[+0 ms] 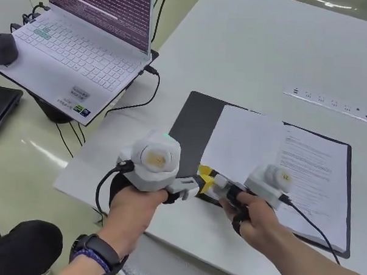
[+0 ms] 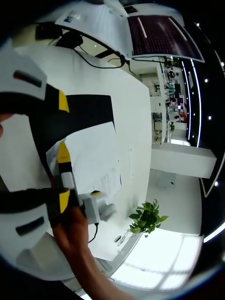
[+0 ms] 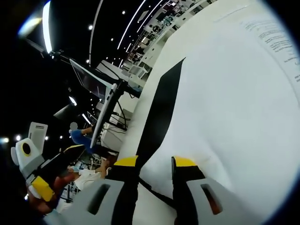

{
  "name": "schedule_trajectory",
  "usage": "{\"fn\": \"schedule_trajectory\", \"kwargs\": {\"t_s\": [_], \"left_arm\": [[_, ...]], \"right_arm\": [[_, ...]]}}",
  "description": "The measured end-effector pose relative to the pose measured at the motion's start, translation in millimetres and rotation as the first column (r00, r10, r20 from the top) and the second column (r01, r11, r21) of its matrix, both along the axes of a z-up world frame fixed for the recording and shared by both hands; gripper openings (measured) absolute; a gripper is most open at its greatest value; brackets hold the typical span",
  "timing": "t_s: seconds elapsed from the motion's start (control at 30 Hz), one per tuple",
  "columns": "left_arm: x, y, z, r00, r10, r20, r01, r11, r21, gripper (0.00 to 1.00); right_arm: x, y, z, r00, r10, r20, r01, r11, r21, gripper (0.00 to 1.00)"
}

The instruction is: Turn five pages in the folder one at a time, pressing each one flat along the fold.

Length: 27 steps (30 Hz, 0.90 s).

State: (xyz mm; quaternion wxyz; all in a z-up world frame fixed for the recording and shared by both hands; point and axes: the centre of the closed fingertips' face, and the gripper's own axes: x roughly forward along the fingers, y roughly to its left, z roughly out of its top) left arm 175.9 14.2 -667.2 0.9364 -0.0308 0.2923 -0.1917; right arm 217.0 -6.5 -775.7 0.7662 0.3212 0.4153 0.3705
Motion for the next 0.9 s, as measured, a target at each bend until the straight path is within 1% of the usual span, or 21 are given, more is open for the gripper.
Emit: {"fn": "schedule_trajectory", "kwargs": {"t_s": [0.1, 0.13, 0.17, 0.23, 0.33, 0.4, 0.43, 0.47, 0.5, 0.57, 0.63, 0.7, 0.73, 0.8, 0.9], "left_arm": [[-0.9, 1.3, -2.5, 1.0, 0.005, -0.002, -0.005, 1.0, -0.006, 0.6], [-1.4, 1.5, -3.0, 1.0, 0.006, -0.002, -0.006, 1.0, -0.009, 0.57], [-2.1, 2.1, -4.0, 1.0, 0.007, -0.001, -0.007, 1.0, -0.017, 0.55], [-1.9, 3.0, -4.2, 1.0, 0.018, 0.004, -0.018, 0.999, -0.03, 0.5], [-1.4, 3.4, -7.1, 1.0, 0.02, -0.003, -0.02, 0.999, -0.036, 0.47], [-0.5, 3.4, -8.8, 1.0, 0.013, -0.007, -0.014, 0.999, -0.044, 0.44], [0.4, 3.2, -9.1, 1.0, 0.01, -0.003, -0.01, 0.998, -0.056, 0.41], [0.9, 3.4, -9.8, 1.0, 0.009, -0.002, -0.009, 0.998, -0.059, 0.39], [1.9, 3.3, -11.2, 1.0, 0.003, -0.004, -0.003, 0.998, -0.06, 0.37], [2.9, 1.3, -12.7, 1.0, -0.013, -0.01, 0.013, 0.998, -0.064, 0.34], [4.4, -4.6, -14.1, 0.999, -0.051, -0.013, 0.05, 0.996, -0.069, 0.29], [6.3, -10.2, -17.9, 0.996, -0.093, -0.017, 0.092, 0.995, -0.05, 0.23], [6.5, -14.0, -22.3, 0.992, -0.118, -0.031, 0.117, 0.992, -0.045, 0.21], [8.7, -18.2, -31.0, 0.987, -0.149, -0.053, 0.147, 0.989, -0.033, 0.19], [11.8, -23.2, -39.8, 0.982, -0.173, -0.07, 0.172, 0.985, -0.024, 0.18]], "right_arm": [[-3.7, -0.4, 3.9, 1.0, 0.02, 0.011, -0.02, 1.0, 0.003, 0.34], [-5.8, -1.6, 6.8, 0.999, 0.029, 0.017, -0.029, 1.0, 0.002, 0.36], [-7.3, -3.9, 11.3, 0.999, 0.037, 0.033, -0.037, 0.999, -0.003, 0.37], [-6.9, -8.9, 17.2, 0.997, 0.042, 0.064, -0.042, 0.999, -0.005, 0.38], [-6.4, -21.4, 27.0, 0.996, 0.024, 0.089, -0.024, 1.0, 0.001, 0.37], [-7.2, -32.2, 32.6, 0.995, 0.009, 0.096, -0.009, 1.0, 0.007, 0.36], [-7.6, -38.9, 33.6, 0.995, 0.004, 0.098, -0.005, 1.0, 0.004, 0.36], [-7.8, -43.2, 34.0, 0.995, 0.005, 0.102, -0.005, 1.0, -0.002, 0.35], [-8.2, -50.8, 34.3, 0.993, 0.008, 0.114, -0.005, 1.0, -0.021, 0.36], [-8.9, -60.2, 36.7, 0.992, 0.001, 0.124, 0.003, 0.999, -0.034, 0.36], [-9.0, -72.9, 38.6, 0.99, -0.006, 0.139, 0.013, 0.999, -0.047, 0.36], [-11.3, -85.2, 43.3, 0.986, -0.013, 0.164, 0.025, 0.997, -0.069, 0.36], [-13.4, -91.6, 44.5, 0.985, -0.013, 0.173, 0.027, 0.997, -0.078, 0.36], [-17.6, -102.6, 45.9, 0.983, -0.006, 0.185, 0.025, 0.995, -0.097, 0.36], [-21.9, -118.9, 46.1, 0.98, -0.014, 0.199, 0.037, 0.993, -0.115, 0.36]]}}
